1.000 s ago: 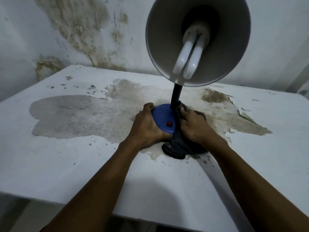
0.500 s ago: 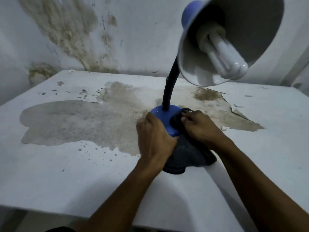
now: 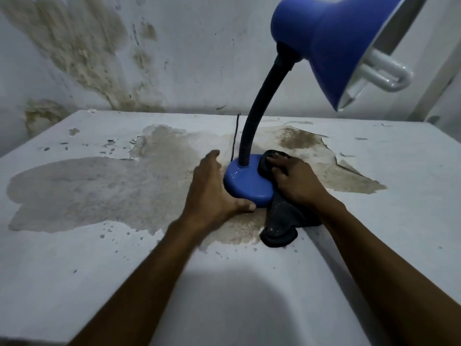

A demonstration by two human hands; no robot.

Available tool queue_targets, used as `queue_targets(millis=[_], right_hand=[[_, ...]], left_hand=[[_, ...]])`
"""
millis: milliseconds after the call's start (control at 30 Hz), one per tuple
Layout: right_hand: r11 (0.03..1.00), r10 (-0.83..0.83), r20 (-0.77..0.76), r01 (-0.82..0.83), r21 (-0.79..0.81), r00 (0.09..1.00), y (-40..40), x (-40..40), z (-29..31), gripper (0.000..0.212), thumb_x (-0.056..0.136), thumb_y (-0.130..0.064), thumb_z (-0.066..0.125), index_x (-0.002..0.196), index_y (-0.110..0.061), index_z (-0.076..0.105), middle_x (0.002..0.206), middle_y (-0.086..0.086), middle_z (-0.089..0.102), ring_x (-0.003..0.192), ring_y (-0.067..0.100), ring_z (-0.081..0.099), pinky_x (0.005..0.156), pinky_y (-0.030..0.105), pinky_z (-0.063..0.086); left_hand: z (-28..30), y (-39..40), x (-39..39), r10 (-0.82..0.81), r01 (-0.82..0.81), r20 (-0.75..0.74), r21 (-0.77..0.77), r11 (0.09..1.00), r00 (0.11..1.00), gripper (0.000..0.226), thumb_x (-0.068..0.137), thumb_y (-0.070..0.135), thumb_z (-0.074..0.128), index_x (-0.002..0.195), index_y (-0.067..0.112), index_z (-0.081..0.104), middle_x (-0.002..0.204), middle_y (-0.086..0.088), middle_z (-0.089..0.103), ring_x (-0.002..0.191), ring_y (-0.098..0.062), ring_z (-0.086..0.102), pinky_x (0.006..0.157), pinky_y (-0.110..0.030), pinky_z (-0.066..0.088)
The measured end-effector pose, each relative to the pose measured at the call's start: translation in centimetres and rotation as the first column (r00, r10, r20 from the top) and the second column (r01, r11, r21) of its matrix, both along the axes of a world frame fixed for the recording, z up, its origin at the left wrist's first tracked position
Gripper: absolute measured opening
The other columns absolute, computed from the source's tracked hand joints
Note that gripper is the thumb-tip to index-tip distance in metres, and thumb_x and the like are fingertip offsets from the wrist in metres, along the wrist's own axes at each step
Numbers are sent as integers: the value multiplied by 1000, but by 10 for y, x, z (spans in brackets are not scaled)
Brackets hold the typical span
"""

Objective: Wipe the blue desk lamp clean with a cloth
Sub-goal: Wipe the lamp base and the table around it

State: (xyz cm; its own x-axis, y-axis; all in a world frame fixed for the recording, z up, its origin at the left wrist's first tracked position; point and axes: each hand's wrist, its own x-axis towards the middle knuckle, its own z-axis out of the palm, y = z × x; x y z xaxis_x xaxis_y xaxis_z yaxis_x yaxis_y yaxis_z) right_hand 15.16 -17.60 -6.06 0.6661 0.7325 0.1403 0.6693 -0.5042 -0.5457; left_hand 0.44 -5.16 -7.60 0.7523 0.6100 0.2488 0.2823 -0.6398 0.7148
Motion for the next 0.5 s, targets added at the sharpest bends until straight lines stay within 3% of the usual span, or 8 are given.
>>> queue_targets(millis=[100,167,233,333,433,500], right_hand=[[1000,-6,-2,6,-7,1000,1,2,0,41,100,-7,44,140,-7,53,155,13,40,143,27,37,114,25,23],[1000,-15,-9,15,-7,1000,2,1,0,41,100,-7,43,140,-7,53,155,13,40,143,27,37,116,26,23],[999,-21,5,21,-37,1000,4,0,2,41,101,-8,42,140,-6,53,153,13,43,140,29,40,117,31,28],[991,27,92,-14,-132,995,8,-18,10,40,99,-12,41,135,-10,57,142,16,53,127,35,49,106,41,39],[980,128,154,-102,-169,980,12,-56,9,32,95,-18,41,118,-17,63,126,11,61,112,34,59,89,42,49],[968,209,178,-178,-176,962,13,-74,5,33,96,-20,40,122,-17,60,132,9,59,114,32,59,93,43,48]], left_hand=[[7,28,11,-201,192,-90,-98,976,975,158,28,61,92,155,31,3,159,2,30,142,-18,33,106,-28,32],[9,37,19,-274,256,-110,-155,954,955,162,26,59,93,155,31,-1,157,1,33,141,-15,36,101,-23,32],[5,42,25,-294,273,-103,-185,944,950,161,27,55,95,155,29,2,153,2,39,136,-13,42,99,-22,36],[-5,44,27,-288,272,-54,-203,941,956,159,26,54,97,156,28,8,151,5,44,132,-9,46,102,-21,40],[-12,47,27,-296,287,-6,-226,931,955,149,38,40,99,155,27,8,150,7,46,123,0,48,87,0,37],[-15,48,27,-301,293,3,-231,928,954,137,49,34,94,156,26,8,150,7,47,127,-3,48,101,-10,37]])
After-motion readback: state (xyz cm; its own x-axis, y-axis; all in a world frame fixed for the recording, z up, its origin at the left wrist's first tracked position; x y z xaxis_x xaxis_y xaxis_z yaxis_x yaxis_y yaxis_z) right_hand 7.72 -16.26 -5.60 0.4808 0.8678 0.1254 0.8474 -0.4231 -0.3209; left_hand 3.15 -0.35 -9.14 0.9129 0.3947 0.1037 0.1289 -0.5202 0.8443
